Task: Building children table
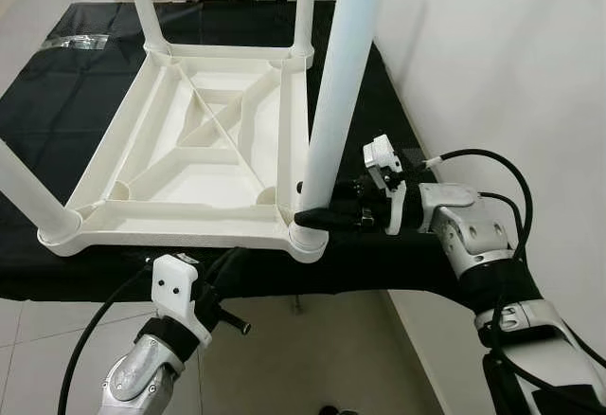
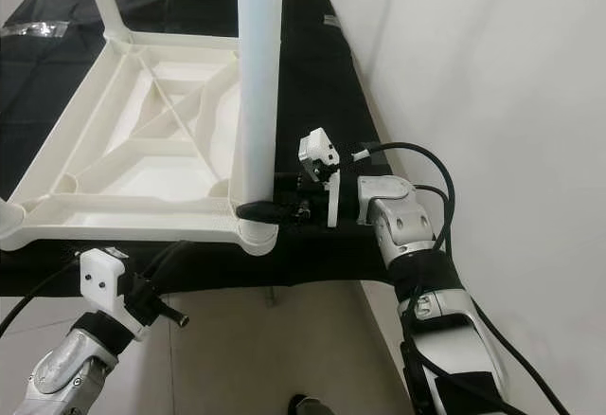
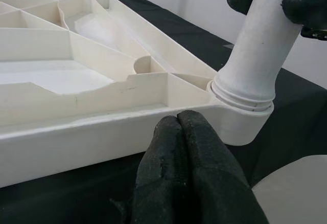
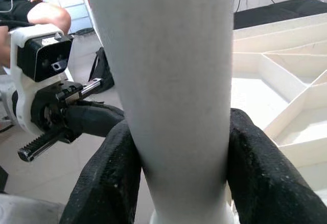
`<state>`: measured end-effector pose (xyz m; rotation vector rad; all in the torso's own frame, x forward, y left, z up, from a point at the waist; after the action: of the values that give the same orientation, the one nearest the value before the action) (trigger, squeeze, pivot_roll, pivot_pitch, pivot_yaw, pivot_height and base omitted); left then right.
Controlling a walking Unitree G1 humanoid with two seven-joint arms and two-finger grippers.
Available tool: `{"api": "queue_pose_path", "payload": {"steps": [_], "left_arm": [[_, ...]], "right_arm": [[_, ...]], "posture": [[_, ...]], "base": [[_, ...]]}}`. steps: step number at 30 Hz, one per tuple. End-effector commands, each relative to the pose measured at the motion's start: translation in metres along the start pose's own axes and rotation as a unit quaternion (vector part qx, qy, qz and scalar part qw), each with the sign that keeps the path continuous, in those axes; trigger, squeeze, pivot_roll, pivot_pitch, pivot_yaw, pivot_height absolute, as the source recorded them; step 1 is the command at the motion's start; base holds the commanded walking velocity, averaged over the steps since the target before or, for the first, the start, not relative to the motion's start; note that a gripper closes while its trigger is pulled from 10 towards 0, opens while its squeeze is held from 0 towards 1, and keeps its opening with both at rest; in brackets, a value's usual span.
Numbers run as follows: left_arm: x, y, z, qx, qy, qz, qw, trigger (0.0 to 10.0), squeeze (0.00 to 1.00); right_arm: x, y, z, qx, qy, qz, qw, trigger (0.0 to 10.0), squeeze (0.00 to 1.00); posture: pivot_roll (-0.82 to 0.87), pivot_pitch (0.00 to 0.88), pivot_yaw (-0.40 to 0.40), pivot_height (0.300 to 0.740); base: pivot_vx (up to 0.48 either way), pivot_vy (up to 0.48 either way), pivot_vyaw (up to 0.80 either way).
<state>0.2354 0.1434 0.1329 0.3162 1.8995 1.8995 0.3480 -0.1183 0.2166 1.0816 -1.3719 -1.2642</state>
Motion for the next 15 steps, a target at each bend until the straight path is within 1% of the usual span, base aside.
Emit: {"api": "queue_pose_path", "payload": {"steps": [1,3,4,5,6,7,8,9,11,12,13,14,15], "left_arm": [[0.003,-0.001,-0.003,0.003,-0.001,0.006,1.0,10.0,0.0],[0.004,0.0,-0.003,0.003,-0.001,0.005,1.0,10.0,0.0],[0.004,0.0,-0.003,0.003,-0.001,0.005,1.0,10.0,0.0],[0.004,0.0,-0.003,0.004,-0.001,0.005,1.0,10.0,0.0],[0.005,0.001,-0.002,0.004,-0.001,0.005,1.0,10.0,0.0],[0.005,0.001,-0.002,0.004,-0.001,0.005,1.0,10.0,0.0],[0.006,0.001,-0.001,0.003,-0.001,0.006,1.0,10.0,0.0],[0.006,0.002,0.001,0.002,-0.002,0.006,1.0,10.0,0.0],[0.006,0.002,0.001,0.002,-0.002,0.006,1.0,10.0,0.0],[0.007,0.002,0.002,0.0,-0.003,0.008,1.0,10.0,0.0],[0.007,0.002,0.002,0.0,-0.003,0.008,1.0,10.0,0.0],[0.007,0.001,0.004,-0.001,-0.003,0.01,1.0,10.0,0.0],[0.007,0.0,0.005,-0.002,-0.003,0.011,1.0,10.0,0.0]], "right_arm": [[0.007,-0.013,0.0,-0.018,-0.016,0.014,1.0,0.0,0.0],[0.012,-0.024,0.002,-0.018,-0.078,0.023,0.997,0.0,0.0],[0.012,-0.024,0.002,-0.018,-0.078,0.023,0.997,0.0,0.0],[0.013,-0.03,0.004,-0.025,-0.105,0.027,0.994,0.0,0.0],[0.005,-0.044,0.011,-0.055,-0.178,0.009,0.982,0.0,0.0],[0.005,-0.044,0.011,-0.055,-0.178,0.009,0.982,0.0,0.0],[-0.007,-0.061,0.017,-0.107,-0.33,-0.033,0.937,0.0,0.0],[-0.022,-0.08,0.044,-0.119,-0.381,-0.01,0.917,0.0,0.0],[-0.022,-0.08,0.044,-0.119,-0.381,-0.01,0.917,0.0,0.0],[-0.029,-0.081,0.059,-0.089,-0.417,0.012,0.905,0.0,0.0],[-0.029,-0.081,0.059,-0.089,-0.417,0.012,0.905,0.0,0.0],[-0.032,-0.083,0.058,-0.091,-0.436,0.024,0.895,0.0,0.0],[-0.032,-0.084,0.055,-0.09,-0.437,0.035,0.894,0.0,0.0]], "posture": [[0.01,0.216,-0.061,0.74],[0.0,0.225,-0.065,0.74],[0.0,0.225,-0.065,0.74],[0.0,0.225,-0.065,0.74],[0.01,0.232,-0.071,0.74],[0.01,0.232,-0.071,0.74],[0.0,0.236,-0.061,0.74],[0.01,0.242,-0.052,0.74],[0.01,0.242,-0.052,0.74],[0.02,0.244,-0.048,0.74],[0.02,0.244,-0.048,0.74],[-0.01,0.221,-0.017,0.74],[-0.01,0.22,-0.018,0.74]], "base": [[0.0,0.0,0.0],[0.0,0.0,0.0],[0.0,0.0,0.0],[0.0,0.0,0.0],[0.0,0.0,0.0],[0.0,0.0,0.0],[0.0,0.0,0.0],[0.0,0.0,0.0],[0.0,0.0,0.0],[0.0,0.0,0.0],[0.0,0.0,0.0],[0.0,0.0,0.0],[0.0,0.0,0.0]]}}
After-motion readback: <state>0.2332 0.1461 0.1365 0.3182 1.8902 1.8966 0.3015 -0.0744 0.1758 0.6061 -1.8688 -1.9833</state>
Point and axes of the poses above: a point about 5 cm out from each wrist's last joint towards the gripper, its own x axis pointing back from the gripper into the wrist, its own y axis along the axis of the wrist's last joint, z = x × y, the point moved 1 cm from there along -x, pointing out of the wrist towards the gripper, and after that the axes turned 5 degrees about -x, right-handed, at the moved point
